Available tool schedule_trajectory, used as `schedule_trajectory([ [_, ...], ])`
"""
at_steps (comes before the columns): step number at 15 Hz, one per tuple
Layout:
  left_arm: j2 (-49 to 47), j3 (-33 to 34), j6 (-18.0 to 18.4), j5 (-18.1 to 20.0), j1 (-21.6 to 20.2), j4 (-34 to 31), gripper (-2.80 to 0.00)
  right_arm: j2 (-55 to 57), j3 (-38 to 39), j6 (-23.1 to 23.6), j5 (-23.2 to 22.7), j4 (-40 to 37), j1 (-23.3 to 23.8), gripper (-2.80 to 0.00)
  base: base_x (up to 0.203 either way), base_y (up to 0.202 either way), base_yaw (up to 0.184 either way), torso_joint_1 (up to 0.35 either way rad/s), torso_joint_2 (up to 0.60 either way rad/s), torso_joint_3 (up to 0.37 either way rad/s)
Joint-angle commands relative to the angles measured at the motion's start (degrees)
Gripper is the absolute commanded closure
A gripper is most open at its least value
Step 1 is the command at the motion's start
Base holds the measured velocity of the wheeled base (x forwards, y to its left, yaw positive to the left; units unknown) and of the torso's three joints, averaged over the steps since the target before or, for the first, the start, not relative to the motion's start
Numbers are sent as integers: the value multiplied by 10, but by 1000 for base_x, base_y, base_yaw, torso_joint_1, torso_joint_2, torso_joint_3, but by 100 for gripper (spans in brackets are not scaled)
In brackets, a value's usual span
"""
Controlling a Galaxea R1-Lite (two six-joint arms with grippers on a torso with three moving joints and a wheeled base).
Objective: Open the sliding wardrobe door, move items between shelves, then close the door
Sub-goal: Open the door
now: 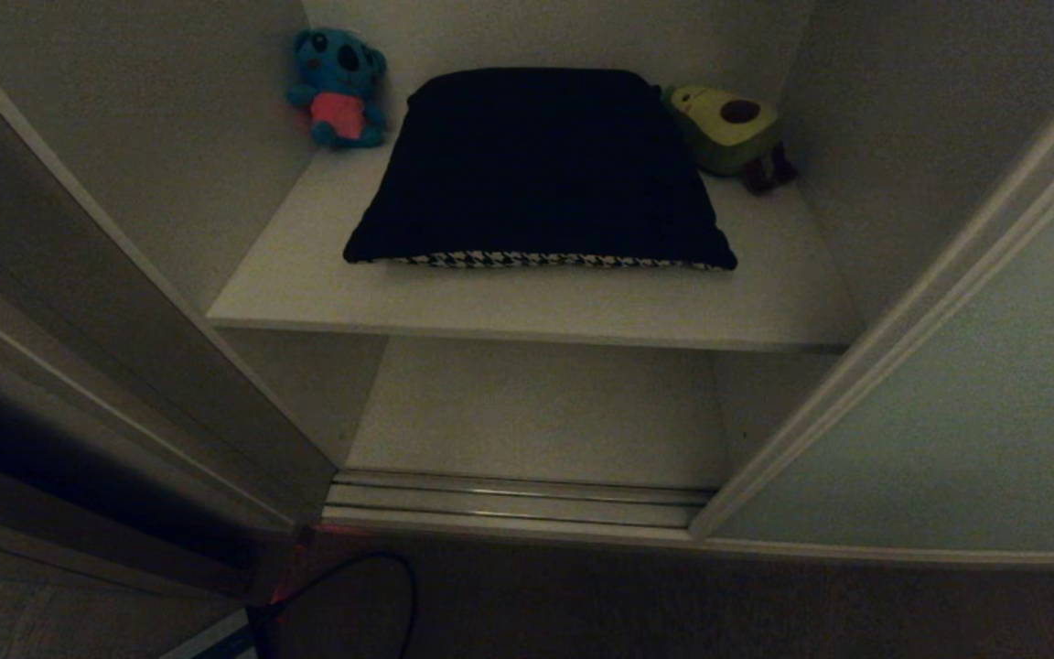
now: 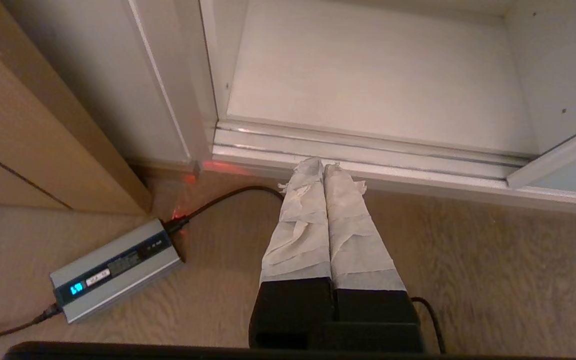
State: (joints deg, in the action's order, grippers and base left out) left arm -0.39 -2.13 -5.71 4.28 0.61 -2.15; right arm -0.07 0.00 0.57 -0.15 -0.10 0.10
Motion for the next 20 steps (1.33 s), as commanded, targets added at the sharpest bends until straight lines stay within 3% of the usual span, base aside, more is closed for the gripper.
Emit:
schedule_trajectory([
  [1,3,-3,7,-3,0,-2,0,1,2,0,0,0,0,0,0,0,0,0,0,0],
  [3,4,2,50,-14,0,7,0,1,2,0,0,0,0,0,0,0,0,0,0,0],
  [4,4,14,66,-39,0,16,0,1,2,0,0,0,0,0,0,0,0,0,0,0],
  [20,4,21,64,-45,0,25,0,1,2,0,0,0,0,0,0,0,0,0,0,0],
])
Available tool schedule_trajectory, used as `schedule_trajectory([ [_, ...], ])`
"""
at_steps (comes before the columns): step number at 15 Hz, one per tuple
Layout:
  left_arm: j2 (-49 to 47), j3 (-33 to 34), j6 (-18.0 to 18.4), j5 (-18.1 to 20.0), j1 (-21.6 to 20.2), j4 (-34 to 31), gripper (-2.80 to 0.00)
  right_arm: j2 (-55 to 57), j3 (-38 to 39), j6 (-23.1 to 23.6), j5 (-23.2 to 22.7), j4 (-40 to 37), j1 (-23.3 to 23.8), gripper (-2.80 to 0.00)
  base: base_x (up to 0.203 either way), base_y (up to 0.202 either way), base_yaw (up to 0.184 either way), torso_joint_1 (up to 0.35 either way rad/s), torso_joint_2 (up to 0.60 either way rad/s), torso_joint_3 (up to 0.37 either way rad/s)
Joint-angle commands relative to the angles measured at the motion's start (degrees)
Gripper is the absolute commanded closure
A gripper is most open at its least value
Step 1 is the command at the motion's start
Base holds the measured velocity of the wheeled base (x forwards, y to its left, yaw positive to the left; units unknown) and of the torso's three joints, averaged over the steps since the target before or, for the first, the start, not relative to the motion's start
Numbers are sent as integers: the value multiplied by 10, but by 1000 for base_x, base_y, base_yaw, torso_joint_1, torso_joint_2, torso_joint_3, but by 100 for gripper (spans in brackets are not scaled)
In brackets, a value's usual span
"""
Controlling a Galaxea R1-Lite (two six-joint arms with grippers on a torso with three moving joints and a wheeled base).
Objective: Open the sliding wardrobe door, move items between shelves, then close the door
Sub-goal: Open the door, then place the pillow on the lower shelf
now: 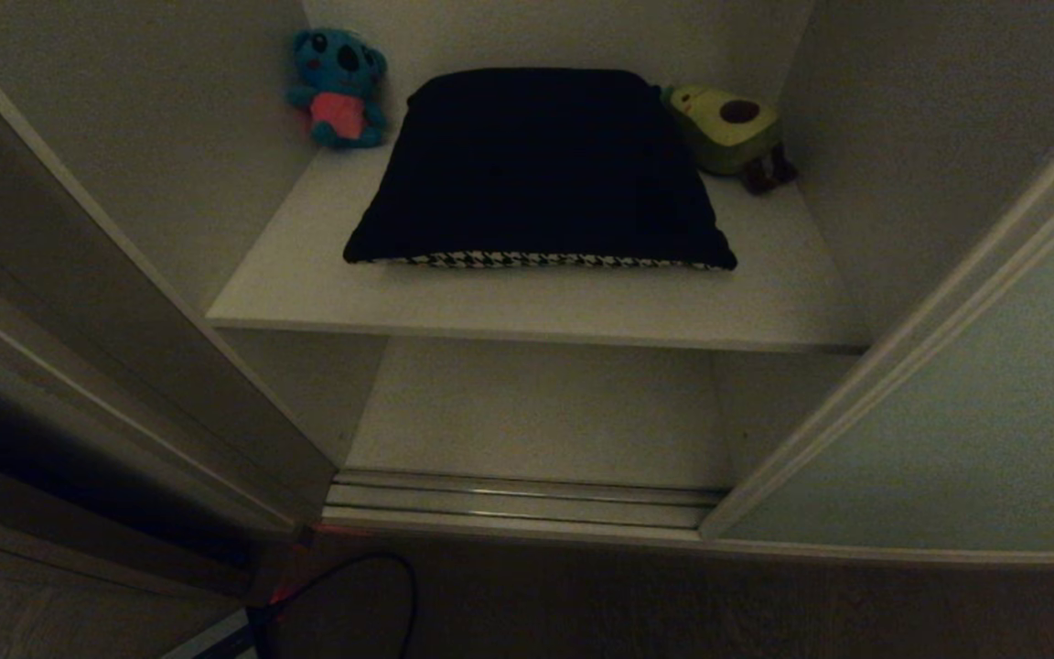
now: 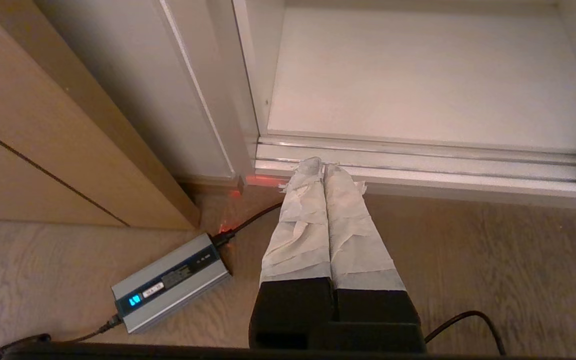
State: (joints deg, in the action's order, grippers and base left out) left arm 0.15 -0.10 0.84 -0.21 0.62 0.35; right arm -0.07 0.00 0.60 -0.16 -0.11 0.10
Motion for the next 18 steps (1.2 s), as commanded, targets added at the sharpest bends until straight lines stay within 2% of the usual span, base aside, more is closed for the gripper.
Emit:
schedule_trajectory([
  [1,-1,0,-2,0,0,0,0,1,2,0,0,0,0,0,0,0,0,0,0,0],
  [10,-1,1,-5,0,0,0,0,1,2,0,0,0,0,0,0,7,0,1,0,0],
  [15,-1,0,-4,0,0,0,0,1,2,0,0,0,0,0,0,177,-2,2,3,2],
  [18,-1,0,-5,-1,0,0,0,1,2,0,0,0,0,0,0,66,4,1,4,2],
])
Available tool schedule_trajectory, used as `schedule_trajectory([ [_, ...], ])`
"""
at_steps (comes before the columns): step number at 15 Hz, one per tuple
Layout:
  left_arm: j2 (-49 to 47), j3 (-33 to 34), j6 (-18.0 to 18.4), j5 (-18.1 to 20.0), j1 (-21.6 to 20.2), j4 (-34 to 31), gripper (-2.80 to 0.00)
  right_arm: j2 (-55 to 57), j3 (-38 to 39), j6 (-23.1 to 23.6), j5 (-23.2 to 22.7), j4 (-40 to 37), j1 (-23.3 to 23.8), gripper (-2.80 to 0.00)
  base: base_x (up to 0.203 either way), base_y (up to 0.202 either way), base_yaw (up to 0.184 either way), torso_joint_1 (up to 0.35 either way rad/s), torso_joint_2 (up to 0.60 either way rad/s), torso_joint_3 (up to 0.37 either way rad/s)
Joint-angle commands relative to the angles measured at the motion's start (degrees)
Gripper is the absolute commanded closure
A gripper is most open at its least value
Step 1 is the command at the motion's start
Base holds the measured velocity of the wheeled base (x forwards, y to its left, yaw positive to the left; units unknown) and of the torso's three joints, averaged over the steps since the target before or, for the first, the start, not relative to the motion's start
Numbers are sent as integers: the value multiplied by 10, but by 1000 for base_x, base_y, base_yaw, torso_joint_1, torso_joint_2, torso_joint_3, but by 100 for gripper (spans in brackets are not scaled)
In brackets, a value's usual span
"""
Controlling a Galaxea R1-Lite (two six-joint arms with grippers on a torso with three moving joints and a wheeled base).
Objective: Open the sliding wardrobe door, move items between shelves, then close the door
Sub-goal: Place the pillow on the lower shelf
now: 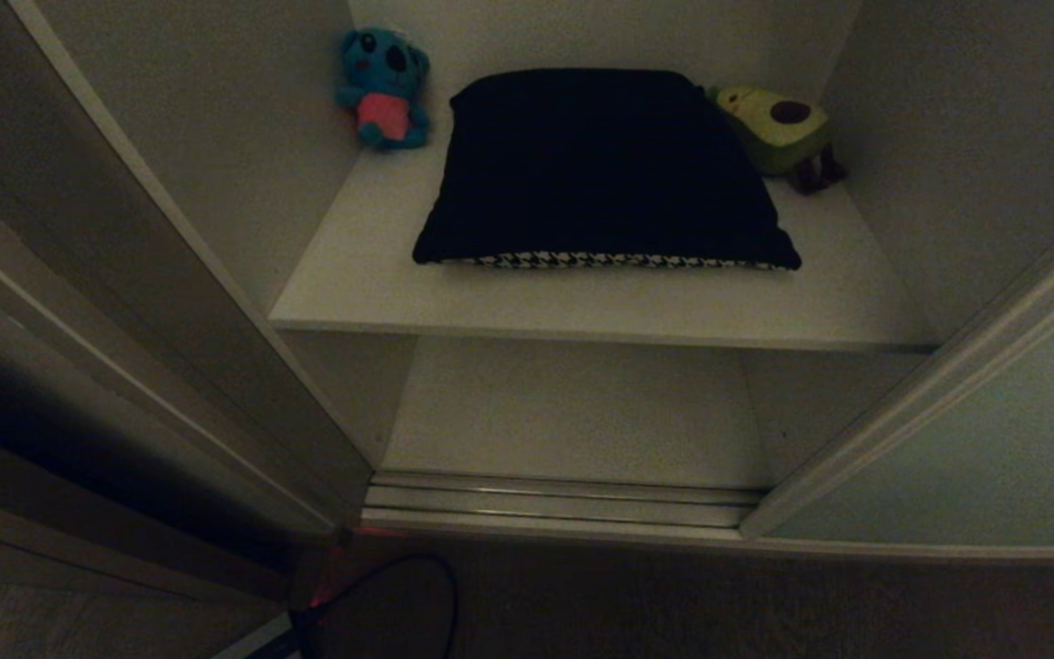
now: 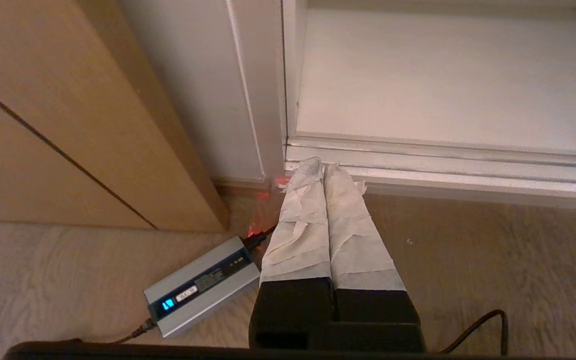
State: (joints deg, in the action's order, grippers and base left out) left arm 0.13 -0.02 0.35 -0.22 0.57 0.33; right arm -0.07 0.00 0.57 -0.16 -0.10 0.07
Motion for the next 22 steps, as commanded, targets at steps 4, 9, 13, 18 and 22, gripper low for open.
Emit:
schedule_trajectory([
  [4,-1,-1,-1,0,0,0,0,1,2,0,0,0,0,0,0,0,0,0,0,0],
  [9,-1,-1,0,1,0,0,0,1,2,0,0,0,0,0,0,0,0,0,0,0],
  [13,0,-1,-9,1,0,0,0,1,2,0,0,0,0,0,0,0,0,0,0,0],
  [18,-1,-1,-9,1,0,0,0,1,2,0,0,0,0,0,0,0,0,0,0,0],
  [22,-1,-1,-8,1,0,0,0,1,2,0,0,0,0,0,0,0,0,0,0,0],
])
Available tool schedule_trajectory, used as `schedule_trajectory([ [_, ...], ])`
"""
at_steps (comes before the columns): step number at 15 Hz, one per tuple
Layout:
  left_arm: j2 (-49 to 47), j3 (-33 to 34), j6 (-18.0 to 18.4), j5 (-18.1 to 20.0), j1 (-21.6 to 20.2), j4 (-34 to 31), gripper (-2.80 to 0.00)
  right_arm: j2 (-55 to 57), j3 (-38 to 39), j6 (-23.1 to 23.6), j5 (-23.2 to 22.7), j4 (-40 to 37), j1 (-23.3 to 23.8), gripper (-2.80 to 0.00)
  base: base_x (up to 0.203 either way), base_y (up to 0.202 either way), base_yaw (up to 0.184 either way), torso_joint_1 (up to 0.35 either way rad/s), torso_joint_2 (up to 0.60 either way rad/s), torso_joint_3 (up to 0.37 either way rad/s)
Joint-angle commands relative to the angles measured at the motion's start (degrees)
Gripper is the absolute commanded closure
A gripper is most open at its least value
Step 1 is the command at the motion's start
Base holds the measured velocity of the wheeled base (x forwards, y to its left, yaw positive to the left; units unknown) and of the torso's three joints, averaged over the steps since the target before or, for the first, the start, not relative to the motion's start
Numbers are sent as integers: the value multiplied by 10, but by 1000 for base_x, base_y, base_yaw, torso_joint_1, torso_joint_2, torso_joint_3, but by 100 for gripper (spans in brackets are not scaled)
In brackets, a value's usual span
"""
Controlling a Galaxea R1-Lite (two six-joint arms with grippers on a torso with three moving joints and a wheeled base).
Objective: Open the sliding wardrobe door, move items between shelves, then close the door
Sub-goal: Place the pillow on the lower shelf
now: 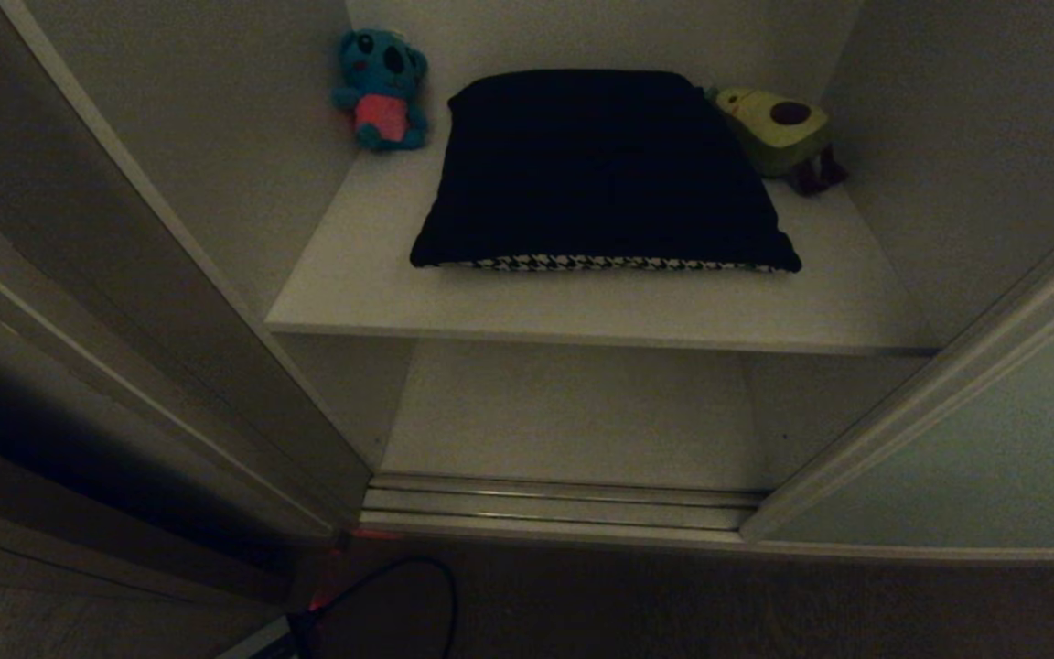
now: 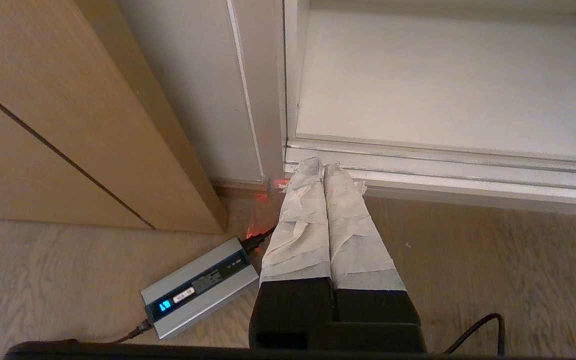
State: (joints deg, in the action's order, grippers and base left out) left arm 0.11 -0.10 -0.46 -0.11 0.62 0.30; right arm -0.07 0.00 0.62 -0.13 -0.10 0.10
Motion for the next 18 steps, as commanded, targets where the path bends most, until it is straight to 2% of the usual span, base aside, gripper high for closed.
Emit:
schedule_trajectory([
  [1,-1,-1,1,0,0,0,0,1,2,0,0,0,0,0,0,0,0,0,0,0],
  [6,-2,-17,12,-2,0,-6,0,1,2,0,0,0,0,0,0,0,0,0,0,0],
  [8,-15,-90,12,6,0,-14,0,1,2,0,0,0,0,0,0,0,0,0,0,0],
  [10,-74,-207,12,27,0,-29,0,1,2,0,0,0,0,0,0,0,0,0,0,0],
  [14,-268,-405,7,132,0,-42,0,1,2,0,0,0,0,0,0,0,0,0,0,0],
  [18,-470,-515,-3,211,1,-32,0,1,2,0,0,0,0,0,0,0,0,0,0,0],
])
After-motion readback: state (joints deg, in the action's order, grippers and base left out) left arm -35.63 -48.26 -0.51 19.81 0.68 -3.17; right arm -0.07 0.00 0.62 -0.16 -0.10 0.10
